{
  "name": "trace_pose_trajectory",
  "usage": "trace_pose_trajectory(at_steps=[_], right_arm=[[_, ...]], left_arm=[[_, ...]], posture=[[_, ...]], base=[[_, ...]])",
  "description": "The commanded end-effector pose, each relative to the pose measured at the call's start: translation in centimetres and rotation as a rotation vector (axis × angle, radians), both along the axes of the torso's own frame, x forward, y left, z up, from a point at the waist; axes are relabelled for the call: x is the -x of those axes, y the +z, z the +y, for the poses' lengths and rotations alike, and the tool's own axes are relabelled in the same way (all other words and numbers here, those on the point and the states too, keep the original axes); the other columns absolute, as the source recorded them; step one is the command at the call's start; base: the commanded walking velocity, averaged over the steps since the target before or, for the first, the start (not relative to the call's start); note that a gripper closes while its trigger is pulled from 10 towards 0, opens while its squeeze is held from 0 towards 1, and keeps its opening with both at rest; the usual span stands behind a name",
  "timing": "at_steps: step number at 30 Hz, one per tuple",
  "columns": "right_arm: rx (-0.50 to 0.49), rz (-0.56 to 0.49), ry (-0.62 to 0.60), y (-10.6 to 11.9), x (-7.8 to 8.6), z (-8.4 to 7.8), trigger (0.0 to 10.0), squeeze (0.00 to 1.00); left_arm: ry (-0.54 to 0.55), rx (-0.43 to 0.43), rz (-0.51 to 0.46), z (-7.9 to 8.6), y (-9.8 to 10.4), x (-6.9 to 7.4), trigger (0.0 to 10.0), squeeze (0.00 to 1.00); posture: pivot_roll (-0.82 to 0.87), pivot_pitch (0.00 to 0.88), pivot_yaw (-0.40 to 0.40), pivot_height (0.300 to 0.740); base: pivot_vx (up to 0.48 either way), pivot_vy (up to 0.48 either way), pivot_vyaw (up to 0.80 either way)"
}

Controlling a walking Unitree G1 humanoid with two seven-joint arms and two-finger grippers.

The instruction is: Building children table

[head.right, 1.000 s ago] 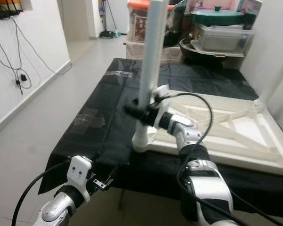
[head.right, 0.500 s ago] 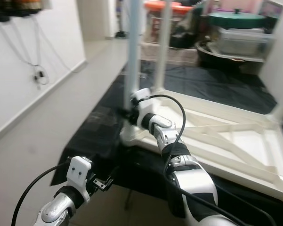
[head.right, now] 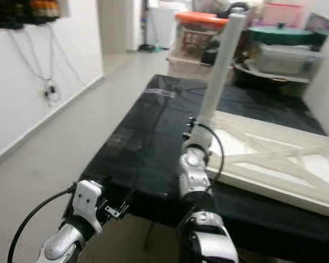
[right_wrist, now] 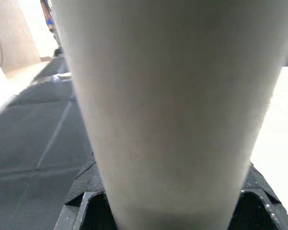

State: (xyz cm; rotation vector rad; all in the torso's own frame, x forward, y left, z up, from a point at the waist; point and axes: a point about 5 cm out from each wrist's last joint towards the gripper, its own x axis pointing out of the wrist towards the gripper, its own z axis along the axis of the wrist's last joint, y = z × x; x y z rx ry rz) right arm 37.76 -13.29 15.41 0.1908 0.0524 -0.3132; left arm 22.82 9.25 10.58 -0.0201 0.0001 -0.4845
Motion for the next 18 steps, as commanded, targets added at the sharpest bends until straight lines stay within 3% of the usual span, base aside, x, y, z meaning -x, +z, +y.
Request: trace_pose_trajectory(at_steps=[1,3,4,5,6,7,10,13,14,16,18], right_arm=[[-0.028,-0.045,0.126,-0.4,0.0,1.7,10.0,1.00],[0.010,-0.086,0.155,0.1,0.0,1.9,10.0,1.00],[0.034,-0.114,0.176,0.5,-0.1,1.8,10.0,0.87],[0.044,-0.143,0.199,0.9,-0.3,1.4,10.0,0.00],[0.014,-0.162,0.257,1.2,-0.6,1.2,10.0,0.00],[-0.045,-0.201,0.399,1.8,-1.1,0.9,10.0,0.00],[-0.062,-0.208,0.431,2.0,-1.0,0.9,10.0,0.00],[0.008,-0.126,0.848,2.1,-1.2,-0.4,10.0,0.00],[0.008,-0.126,0.848,2.1,-1.2,-0.4,10.0,0.00],[0.016,-0.084,1.121,2.1,-0.6,-0.3,10.0,0.00],[0.016,-0.084,1.121,2.1,-0.6,-0.3,10.0,0.00]], left_arm=[[0.002,-0.005,0.008,0.1,-0.2,0.0,10.0,0.00],[0.003,-0.005,0.008,0.1,-0.2,0.0,10.0,0.00],[0.003,-0.004,0.008,0.1,-0.2,0.0,10.0,0.00],[0.003,-0.004,0.009,0.1,-0.2,0.0,10.0,0.00],[0.003,-0.004,0.009,0.1,-0.2,0.0,10.0,0.00],[0.002,-0.004,0.011,0.1,-0.2,0.0,10.0,0.00],[0.002,-0.004,0.011,0.1,-0.2,0.0,10.0,0.00],[-0.004,-0.003,0.013,0.0,-0.3,-0.1,10.0,0.00],[-0.004,-0.003,0.013,0.0,-0.3,-0.1,10.0,0.00],[-0.007,-0.002,0.013,-0.1,-0.3,-0.2,10.0,0.00],[-0.007,-0.002,0.013,-0.1,-0.3,-0.2,10.0,0.00]], posture=[[0.13,0.000,-0.051,0.740],[0.13,0.000,-0.051,0.740],[0.13,0.000,-0.052,0.740],[0.13,0.000,-0.052,0.740],[0.13,0.000,-0.052,0.740],[0.13,0.000,-0.047,0.740],[0.13,0.000,-0.047,0.740],[0.12,0.000,-0.047,0.740],[0.12,0.000,-0.047,0.740],[0.12,0.000,-0.050,0.740],[0.12,0.000,-0.050,0.740]], base=[[0.000,0.000,0.00],[0.000,0.000,0.00],[0.000,0.000,0.00],[0.000,0.000,0.00],[0.000,0.000,0.00],[0.000,0.000,0.00],[0.000,0.000,0.00],[0.000,0.000,0.00],[0.000,0.000,0.00],[0.000,0.000,0.00],[0.000,0.000,0.00]])
